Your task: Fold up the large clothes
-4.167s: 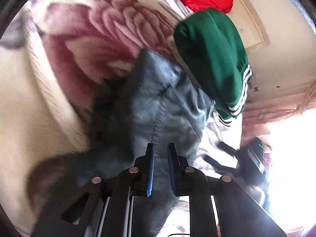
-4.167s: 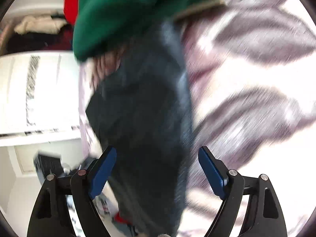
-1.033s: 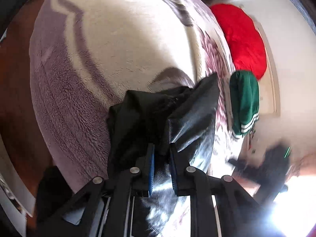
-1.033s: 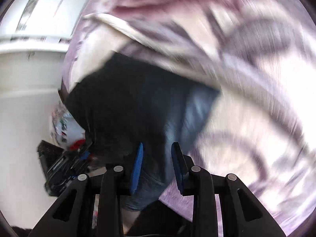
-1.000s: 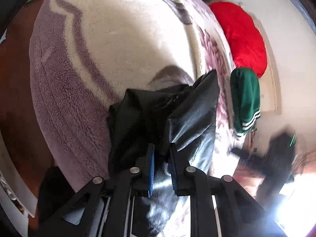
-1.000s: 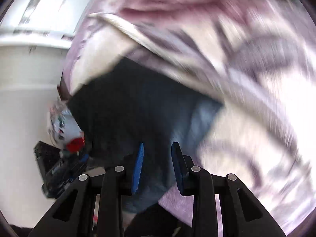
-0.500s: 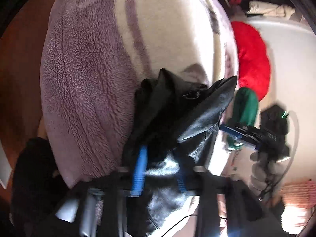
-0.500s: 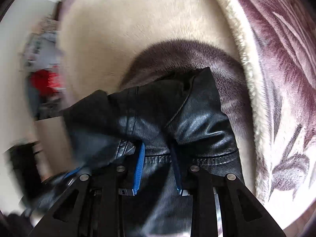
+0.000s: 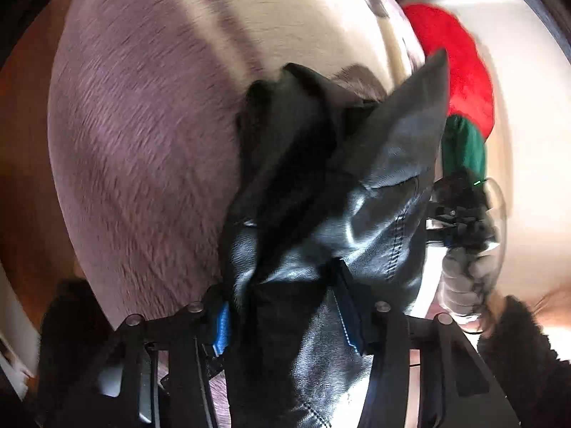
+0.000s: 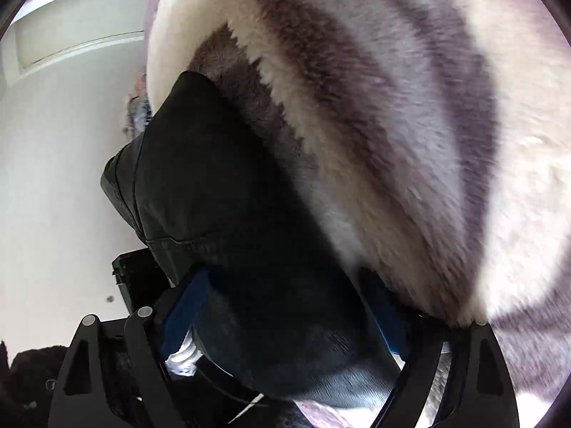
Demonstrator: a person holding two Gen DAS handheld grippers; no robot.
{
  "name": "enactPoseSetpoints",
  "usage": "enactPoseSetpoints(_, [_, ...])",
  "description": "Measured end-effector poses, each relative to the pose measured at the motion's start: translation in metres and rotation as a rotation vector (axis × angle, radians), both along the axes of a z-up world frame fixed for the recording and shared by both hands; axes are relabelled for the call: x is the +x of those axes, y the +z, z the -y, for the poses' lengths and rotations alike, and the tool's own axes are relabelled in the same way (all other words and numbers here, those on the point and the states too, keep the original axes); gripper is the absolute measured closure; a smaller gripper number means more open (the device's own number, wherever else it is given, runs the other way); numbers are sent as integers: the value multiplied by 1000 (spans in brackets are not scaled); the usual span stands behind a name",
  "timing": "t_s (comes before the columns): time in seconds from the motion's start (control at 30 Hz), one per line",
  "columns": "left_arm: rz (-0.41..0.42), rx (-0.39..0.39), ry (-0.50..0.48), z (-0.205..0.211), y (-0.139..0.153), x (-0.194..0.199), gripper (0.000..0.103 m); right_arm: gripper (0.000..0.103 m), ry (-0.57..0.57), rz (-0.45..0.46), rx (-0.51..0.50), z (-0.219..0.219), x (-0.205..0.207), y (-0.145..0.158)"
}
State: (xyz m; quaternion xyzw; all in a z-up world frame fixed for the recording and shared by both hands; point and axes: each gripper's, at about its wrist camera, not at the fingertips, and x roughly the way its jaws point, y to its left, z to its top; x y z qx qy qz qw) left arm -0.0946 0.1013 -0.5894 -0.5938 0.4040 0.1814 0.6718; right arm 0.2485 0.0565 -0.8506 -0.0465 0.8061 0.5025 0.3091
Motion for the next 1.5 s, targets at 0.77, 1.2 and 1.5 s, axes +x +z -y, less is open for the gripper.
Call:
enactPoseSetpoints(0.77, [93, 105, -91, -75, 104, 52, 46, 28, -766, 307, -332, 279, -60, 97])
enactPoseSetpoints(1.2, [-119, -42, -50, 13, 12, 22, 44, 63, -161, 697, -269, 59, 0, 57])
enactPoseSetpoints(1.5, [-62, -182, 56, 20, 15, -7, 46, 58, -298, 534, -217, 97, 41, 104])
